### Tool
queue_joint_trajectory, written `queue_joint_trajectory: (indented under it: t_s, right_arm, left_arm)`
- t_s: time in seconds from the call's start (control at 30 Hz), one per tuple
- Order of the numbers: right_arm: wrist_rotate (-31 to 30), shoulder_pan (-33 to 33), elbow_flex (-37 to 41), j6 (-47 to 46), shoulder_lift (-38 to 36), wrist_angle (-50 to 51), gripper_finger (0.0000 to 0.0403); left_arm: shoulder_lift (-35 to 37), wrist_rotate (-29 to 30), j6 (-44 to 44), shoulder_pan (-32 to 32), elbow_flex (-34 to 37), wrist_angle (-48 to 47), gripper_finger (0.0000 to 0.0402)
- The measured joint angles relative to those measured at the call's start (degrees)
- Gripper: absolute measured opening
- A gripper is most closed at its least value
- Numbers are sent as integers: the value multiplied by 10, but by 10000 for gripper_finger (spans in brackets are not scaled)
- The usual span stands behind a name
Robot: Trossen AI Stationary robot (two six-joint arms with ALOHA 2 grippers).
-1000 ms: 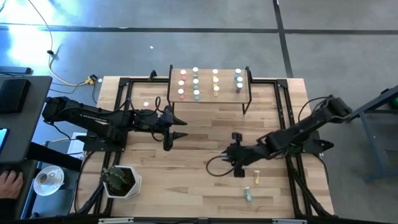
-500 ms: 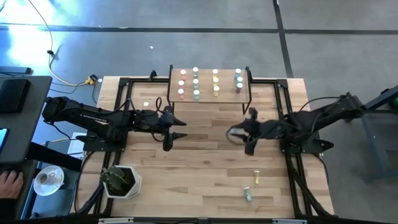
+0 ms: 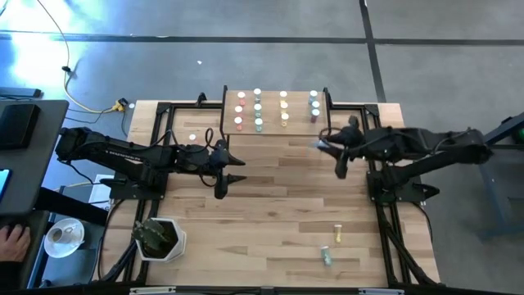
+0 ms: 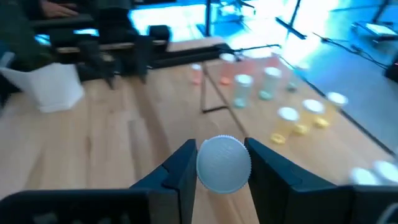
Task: Pick and place medicine bottles onto shelf by color
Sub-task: Put the blue medicine bottle on the shelf
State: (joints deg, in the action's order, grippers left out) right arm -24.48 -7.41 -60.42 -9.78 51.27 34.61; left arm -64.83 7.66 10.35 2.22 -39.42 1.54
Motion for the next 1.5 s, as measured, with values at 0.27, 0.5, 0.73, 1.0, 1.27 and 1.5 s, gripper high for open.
queue_joint_trajectory:
  t_s: [0.27,0.5,0.73,1.0,1.27,1.5]
  right_arm:
    - [30,110,-70,-9,1,102,106]
    - [101,220,-108,-22,5,127,106]
    - [176,311,-134,-37,54,189,106]
    - [204,349,-134,-32,131,200,106]
    - [230,367,-133,-25,193,198,106]
    - [237,368,-133,-15,221,196,106]
  left_arm:
    - [0,0,0,0,0,0,225]
    - [0,0,0,0,0,0,225]
    - [0,0,0,0,0,0,225]
    - [0,0,0,0,0,0,225]
    - [0,0,0,0,0,0,225]
    - [0,0,0,0,0,-1,225]
